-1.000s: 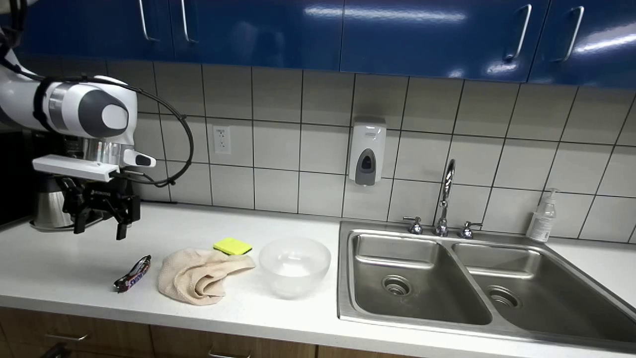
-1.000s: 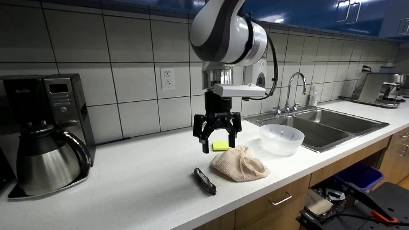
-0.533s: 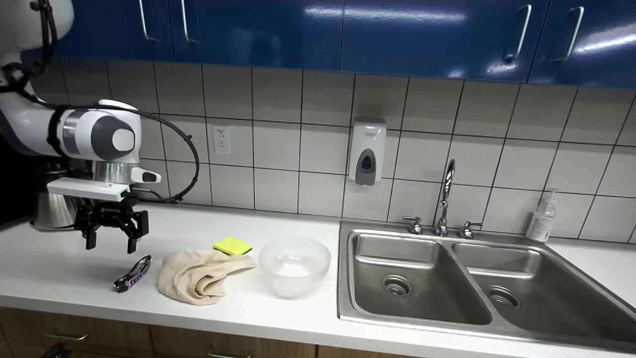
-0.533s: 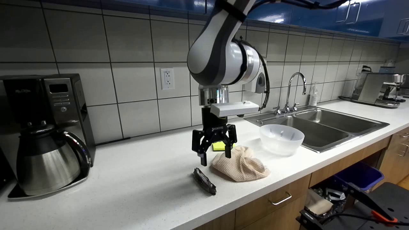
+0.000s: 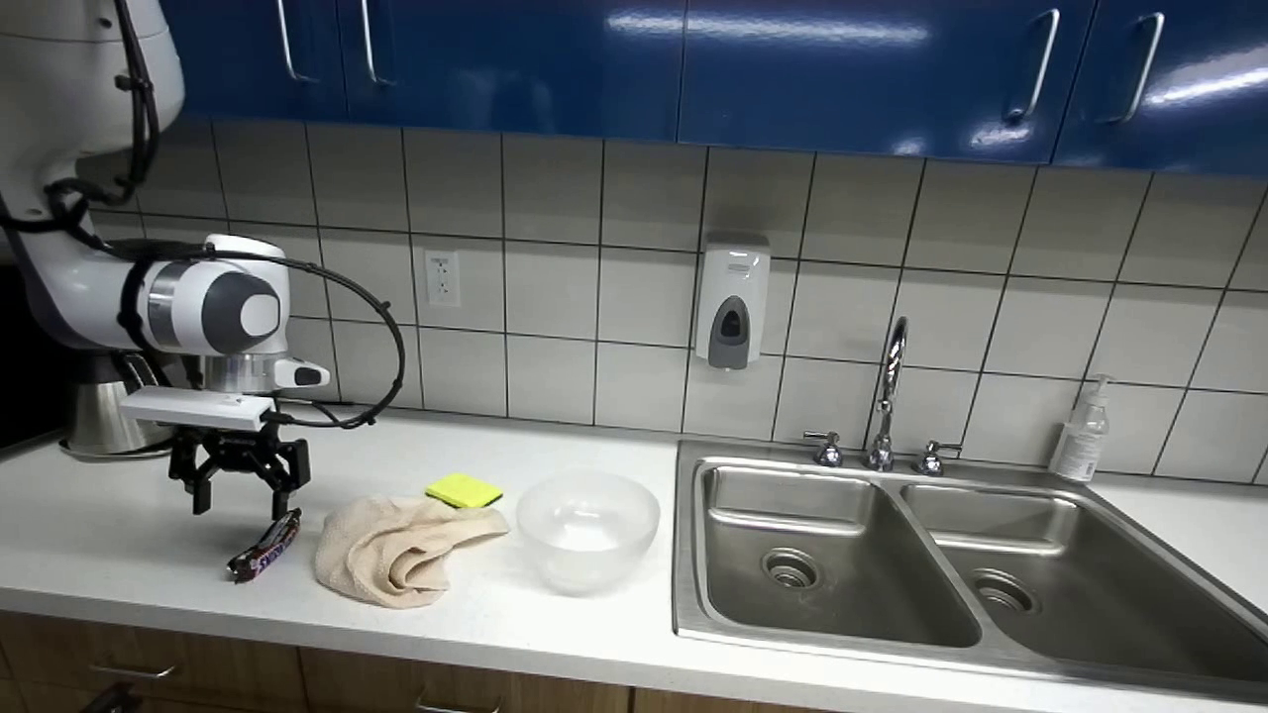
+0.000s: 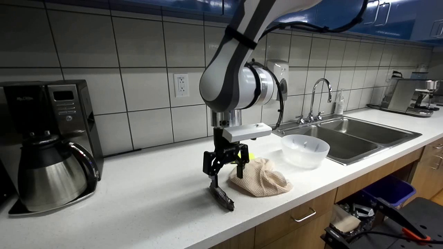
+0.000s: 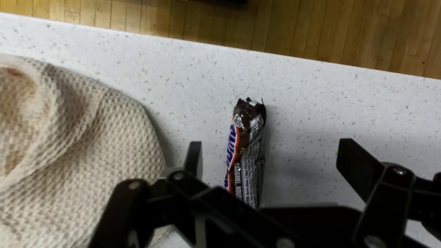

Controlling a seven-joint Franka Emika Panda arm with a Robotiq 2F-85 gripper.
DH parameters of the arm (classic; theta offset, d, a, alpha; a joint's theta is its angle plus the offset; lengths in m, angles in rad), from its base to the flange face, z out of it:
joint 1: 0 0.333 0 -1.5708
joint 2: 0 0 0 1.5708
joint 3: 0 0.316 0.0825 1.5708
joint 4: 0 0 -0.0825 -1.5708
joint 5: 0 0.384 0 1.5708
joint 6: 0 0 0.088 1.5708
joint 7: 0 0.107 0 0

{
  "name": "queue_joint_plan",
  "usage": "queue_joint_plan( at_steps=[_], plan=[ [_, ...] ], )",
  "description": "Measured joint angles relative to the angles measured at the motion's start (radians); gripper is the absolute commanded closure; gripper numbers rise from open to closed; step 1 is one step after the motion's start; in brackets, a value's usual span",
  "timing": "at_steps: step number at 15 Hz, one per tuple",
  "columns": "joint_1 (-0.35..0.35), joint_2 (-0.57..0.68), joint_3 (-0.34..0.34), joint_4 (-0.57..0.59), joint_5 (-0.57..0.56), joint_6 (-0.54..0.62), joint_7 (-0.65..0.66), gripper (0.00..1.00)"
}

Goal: Put the candy bar into the bowl

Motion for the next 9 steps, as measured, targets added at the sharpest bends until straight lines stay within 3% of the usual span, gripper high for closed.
queue_joint_plan(
  at_steps=[9],
  plan=[
    [0.01,0.126,-0.027,0.091,-0.05,0.004,0.003,0.0]
  ],
)
